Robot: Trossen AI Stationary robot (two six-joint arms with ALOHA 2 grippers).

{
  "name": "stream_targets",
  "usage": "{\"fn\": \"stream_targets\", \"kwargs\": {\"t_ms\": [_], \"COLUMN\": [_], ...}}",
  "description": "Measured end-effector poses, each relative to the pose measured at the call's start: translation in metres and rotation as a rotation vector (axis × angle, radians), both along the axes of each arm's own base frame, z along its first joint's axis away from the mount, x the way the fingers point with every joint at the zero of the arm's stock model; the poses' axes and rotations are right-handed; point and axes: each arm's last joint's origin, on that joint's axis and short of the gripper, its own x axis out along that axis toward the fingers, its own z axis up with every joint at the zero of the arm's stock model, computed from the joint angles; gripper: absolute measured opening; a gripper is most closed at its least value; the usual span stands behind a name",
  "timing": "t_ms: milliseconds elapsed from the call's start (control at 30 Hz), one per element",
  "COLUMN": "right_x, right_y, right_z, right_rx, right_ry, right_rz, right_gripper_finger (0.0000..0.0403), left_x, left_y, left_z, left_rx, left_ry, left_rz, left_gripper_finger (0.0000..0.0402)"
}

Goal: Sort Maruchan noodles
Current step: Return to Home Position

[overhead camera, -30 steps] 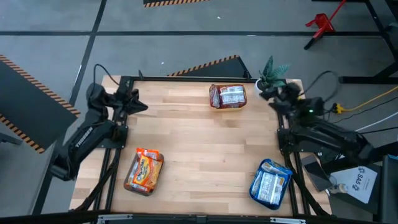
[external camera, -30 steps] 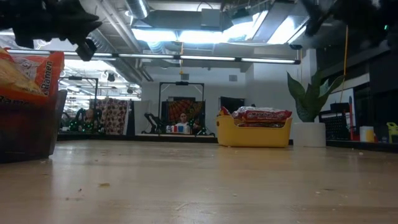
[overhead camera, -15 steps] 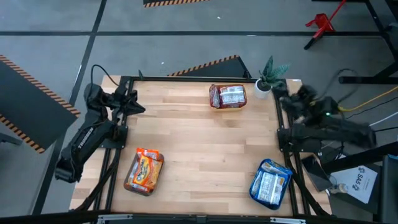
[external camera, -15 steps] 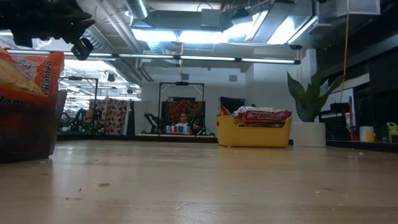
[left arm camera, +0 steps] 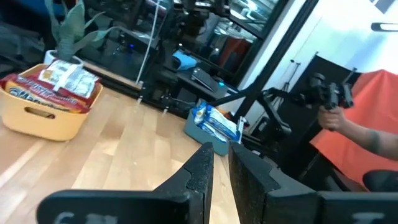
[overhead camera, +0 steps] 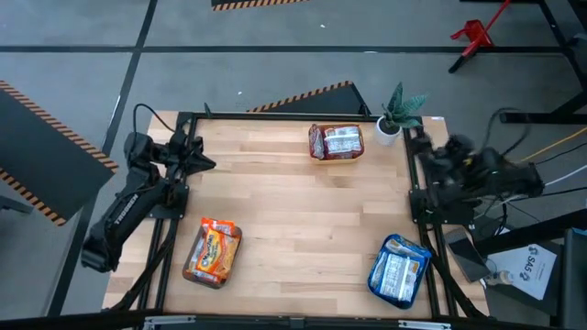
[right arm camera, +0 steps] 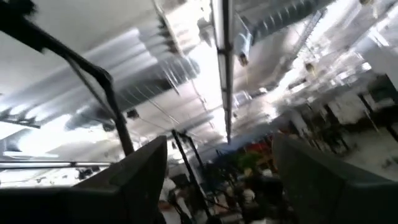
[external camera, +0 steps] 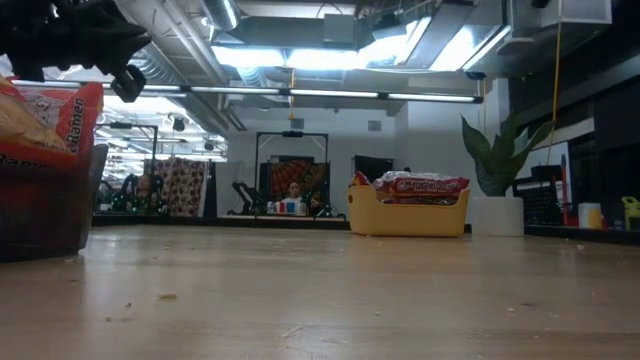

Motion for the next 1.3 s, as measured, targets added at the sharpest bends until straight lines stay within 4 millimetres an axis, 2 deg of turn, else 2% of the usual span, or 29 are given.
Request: {"fn": "stream_targets", "kwargs": {"t_ms": [100, 200, 367, 433, 500, 600, 667, 833, 1000, 1300], "right_x": [-0.026, -0.035, -0.014, -0.002, 0.005, 0.006, 0.01, 0.013, 0.013, 0.014], "right_y": [-0.007, -0.011, -0.011, -0.013, -0.013, -0.012, -0.013, -0.019, -0.019, -0.02], "right_z": [-0.009, -0.028, -0.069, -0.094, -0.121, -0.125, -0.138, -0.158, -0.159, -0.159], "right_rx": [-0.018, 0.016, -0.073, -0.06, -0.057, -0.111, -0.119, -0.032, -0.052, -0.078], "right_ry": [0.046, 0.107, 0.194, 0.232, 0.231, 0.284, 0.388, 0.604, 0.629, 0.637], "right_rz": [-0.021, -0.082, -0.013, -0.018, -0.021, -0.014, -0.029, -0.179, -0.216, -0.225], "right_gripper_finger": [0.0276, 0.0276, 0.0276, 0.0276, 0.0276, 0.0276, 0.0276, 0.0276, 0.0276, 0.0276], "left_x": [0.002, 0.005, 0.009, 0.011, 0.012, 0.015, 0.016, 0.02, 0.023, 0.025], "left_y": [0.002, 0.003, 0.001, 0.001, 0.0, -0.002, -0.002, -0.004, -0.005, -0.002], "left_z": [-0.01, -0.021, -0.037, -0.048, -0.051, -0.052, -0.055, -0.067, -0.075, -0.08], "left_rx": [-0.019, -0.032, -0.015, -0.026, -0.03, 0.028, 0.05, 0.077, 0.053, 0.002], "left_ry": [0.001, -0.013, -0.041, -0.046, -0.044, -0.045, -0.036, 0.013, 0.062, 0.11], "left_rz": [0.009, 0.045, 0.054, 0.062, 0.069, 0.043, 0.037, 0.01, 0.031, 0.18], "left_gripper_finger": [0.0044, 0.0044, 0.0044, 0.0044, 0.0044, 0.0044, 0.0044, 0.0044, 0.0044, 0.0044]}}
